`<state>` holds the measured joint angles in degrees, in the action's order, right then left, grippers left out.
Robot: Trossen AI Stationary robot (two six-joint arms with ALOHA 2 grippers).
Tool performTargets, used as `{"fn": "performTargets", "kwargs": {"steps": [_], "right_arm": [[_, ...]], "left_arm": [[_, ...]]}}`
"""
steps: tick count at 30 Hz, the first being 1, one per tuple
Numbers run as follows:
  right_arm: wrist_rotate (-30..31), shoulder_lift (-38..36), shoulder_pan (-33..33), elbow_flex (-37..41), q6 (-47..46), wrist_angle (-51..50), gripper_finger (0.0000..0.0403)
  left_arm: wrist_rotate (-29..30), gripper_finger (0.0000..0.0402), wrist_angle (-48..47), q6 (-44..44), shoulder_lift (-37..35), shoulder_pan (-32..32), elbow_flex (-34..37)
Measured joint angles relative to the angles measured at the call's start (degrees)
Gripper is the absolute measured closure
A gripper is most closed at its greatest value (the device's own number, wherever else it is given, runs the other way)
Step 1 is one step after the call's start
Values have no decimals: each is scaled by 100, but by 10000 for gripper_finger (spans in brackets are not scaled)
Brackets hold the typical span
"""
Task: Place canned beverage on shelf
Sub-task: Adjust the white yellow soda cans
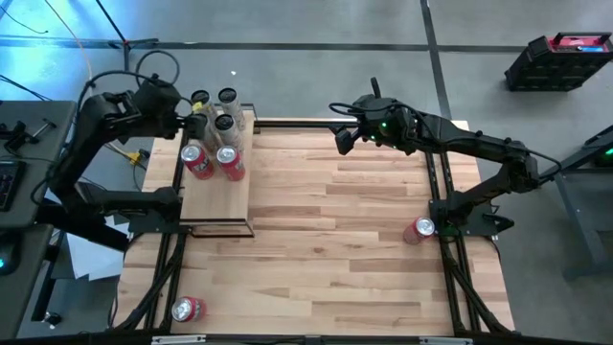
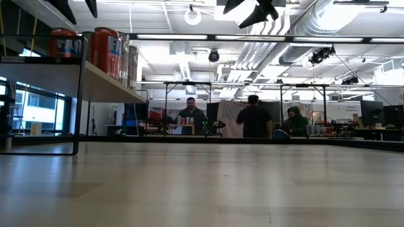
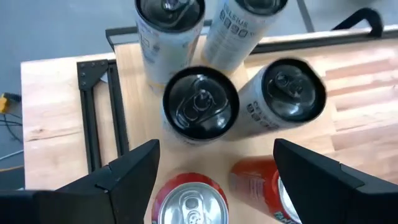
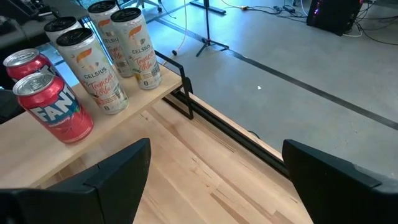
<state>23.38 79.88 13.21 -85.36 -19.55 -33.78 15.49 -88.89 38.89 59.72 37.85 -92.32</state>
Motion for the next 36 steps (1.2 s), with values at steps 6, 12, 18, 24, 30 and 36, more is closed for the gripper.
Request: {"fn": "performTargets", "kwargs": {"steps": [6, 12, 18, 24, 30, 36], "right_arm": [[2, 0, 0, 0, 2, 62, 55], [2, 0, 0, 0, -140, 91, 55], [1, 0, 0, 0, -142, 89, 55], [2, 0, 0, 0, -142, 79, 55], [3, 0, 0, 0, -142, 85, 55], [15, 0, -2, 0, -142, 101, 55]], "left_arm": [[301, 96, 22, -17, 80, -4, -36], [473, 96, 52, -109, 425, -9, -32], [555, 96, -82, -206, 820, -9, -32], [764, 96, -113, -203, 937, -9, -30], [774, 96, -113, -205, 940, -7, -30], [829, 96, -113, -205, 938, -7, -30]]}}
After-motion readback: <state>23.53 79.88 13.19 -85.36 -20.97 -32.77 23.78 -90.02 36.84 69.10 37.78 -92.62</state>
